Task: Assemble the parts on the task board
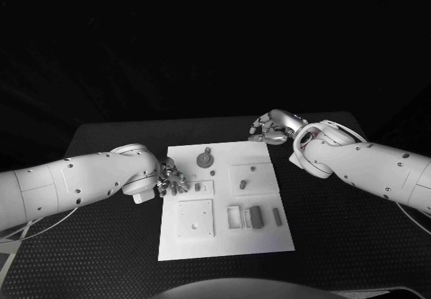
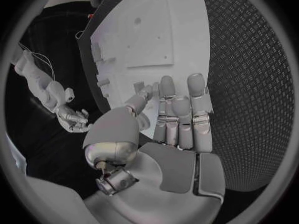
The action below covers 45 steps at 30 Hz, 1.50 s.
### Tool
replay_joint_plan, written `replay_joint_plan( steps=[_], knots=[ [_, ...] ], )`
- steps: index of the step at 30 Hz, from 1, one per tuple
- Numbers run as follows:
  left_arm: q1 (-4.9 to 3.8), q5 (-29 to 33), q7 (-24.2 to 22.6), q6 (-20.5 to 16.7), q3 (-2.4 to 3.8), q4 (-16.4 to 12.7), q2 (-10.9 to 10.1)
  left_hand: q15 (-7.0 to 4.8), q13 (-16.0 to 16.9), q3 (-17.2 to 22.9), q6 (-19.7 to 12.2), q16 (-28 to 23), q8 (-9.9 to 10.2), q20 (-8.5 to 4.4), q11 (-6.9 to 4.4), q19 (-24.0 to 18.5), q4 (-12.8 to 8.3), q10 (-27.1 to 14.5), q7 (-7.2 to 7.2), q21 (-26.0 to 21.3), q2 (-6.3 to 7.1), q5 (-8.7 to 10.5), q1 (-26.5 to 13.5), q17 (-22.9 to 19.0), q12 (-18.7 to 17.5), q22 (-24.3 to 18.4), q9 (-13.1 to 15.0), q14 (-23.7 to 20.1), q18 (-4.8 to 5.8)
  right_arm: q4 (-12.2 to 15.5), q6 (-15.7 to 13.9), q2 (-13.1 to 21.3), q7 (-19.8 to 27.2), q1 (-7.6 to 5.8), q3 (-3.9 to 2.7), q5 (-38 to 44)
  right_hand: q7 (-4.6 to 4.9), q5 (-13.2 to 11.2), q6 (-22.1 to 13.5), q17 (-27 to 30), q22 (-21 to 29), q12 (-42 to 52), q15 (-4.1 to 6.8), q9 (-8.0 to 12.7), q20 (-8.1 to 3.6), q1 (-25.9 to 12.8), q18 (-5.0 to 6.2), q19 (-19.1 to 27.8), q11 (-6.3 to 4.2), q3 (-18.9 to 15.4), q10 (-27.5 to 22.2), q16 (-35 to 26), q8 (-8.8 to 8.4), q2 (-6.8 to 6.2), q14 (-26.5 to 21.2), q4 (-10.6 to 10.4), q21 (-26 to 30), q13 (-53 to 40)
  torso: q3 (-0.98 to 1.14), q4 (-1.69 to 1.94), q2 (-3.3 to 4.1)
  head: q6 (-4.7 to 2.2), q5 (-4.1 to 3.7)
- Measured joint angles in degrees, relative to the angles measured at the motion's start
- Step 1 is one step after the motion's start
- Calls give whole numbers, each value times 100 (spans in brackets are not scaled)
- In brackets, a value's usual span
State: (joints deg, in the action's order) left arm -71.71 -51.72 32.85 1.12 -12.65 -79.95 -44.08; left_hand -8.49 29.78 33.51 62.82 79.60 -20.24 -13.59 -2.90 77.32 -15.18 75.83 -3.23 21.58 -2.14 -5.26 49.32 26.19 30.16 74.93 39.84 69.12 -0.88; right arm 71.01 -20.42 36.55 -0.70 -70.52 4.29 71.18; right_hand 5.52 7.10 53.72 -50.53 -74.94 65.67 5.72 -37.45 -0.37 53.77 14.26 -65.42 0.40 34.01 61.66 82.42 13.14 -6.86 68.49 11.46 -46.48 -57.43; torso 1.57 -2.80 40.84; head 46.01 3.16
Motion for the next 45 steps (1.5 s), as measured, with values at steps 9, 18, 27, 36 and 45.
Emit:
replay_joint_plan(
  steps=[9, 18, 27, 36, 45],
  knots=[
    [2, 0, 11, -27, -1, 9, 17, 9, 5, -7, 4, 0, 1, 1, 0, 1, -7, 0, -5, 0, 0, 3, 0, 0, 0, 0, 36, 10, 1, 0, 4, 1, 0, 0, 0, 0, -8, 0, 8, -1, 0, 0, 0, 1, 0, 0, 0, 0, 0, 0, 1, 0, 0, 0, 0, 0, 0, 0, 3, 1, 1, -3, -5],
    [3, -54, 13, -68, -2, 11, 36, 12, 4, -7, 4, 0, 12, -10, 0, 30, -8, 0, -4, 0, 0, -11, 0, -5, 0, -1, 36, 14, 1, -1, 6, 0, 0, 0, 0, 0, -9, 0, 9, -4, 1, 0, 0, 1, 0, 0, 0, 0, -1, 0, 1, 0, -24, 0, 0, 0, 0, -1, 3, -2, 1, -10, -9],
    [9, -111, 12, -106, -7, 26, 41, 19, 9, -8, 3, 0, 9, -9, 1, 30, -9, -1, -4, -1, 0, -11, 0, -11, 0, -2, 31, 21, 2, -5, 10, -3, 0, 0, 0, 0, -9, 0, 9, -4, 1, 0, 0, 1, 0, 0, 0, 0, -10, 0, 10, 0, -28, 0, 0, 0, 0, -1, 2, 3, 1, 0, -13],
    [10, -145, 10, -117, -8, 15, 39, 20, 15, -15, 13, 0, 9, -8, 1, 30, -16, -1, 17, -1, 0, -2, 0, -11, 20, -2, 32, 22, 2, -9, 12, -3, 0, 0, 0, 0, -10, 0, 10, -4, 2, 0, 0, -3, 0, 0, 0, 0, -10, 0, 10, 0, -28, 0, 0, 0, 0, -1, 0, 4, 1, 5, -10],
    [10, -168, 13, -102, -8, 13, 45, 29, 14, -16, 12, 0, 12, 1, 1, 37, -16, -1, 18, -1, 0, 1, 0, -15, 20, -2, 33, 31, 2, -9, 14, -3, 0, 1, 0, 0, -10, 0, 11, -3, 2, 0, -1, -3, 0, 0, 0, 0, -10, 0, 10, 0, -28, 0, 0, 0, 0, -1, 2, 4, 0, 10, -9]
  ],
)
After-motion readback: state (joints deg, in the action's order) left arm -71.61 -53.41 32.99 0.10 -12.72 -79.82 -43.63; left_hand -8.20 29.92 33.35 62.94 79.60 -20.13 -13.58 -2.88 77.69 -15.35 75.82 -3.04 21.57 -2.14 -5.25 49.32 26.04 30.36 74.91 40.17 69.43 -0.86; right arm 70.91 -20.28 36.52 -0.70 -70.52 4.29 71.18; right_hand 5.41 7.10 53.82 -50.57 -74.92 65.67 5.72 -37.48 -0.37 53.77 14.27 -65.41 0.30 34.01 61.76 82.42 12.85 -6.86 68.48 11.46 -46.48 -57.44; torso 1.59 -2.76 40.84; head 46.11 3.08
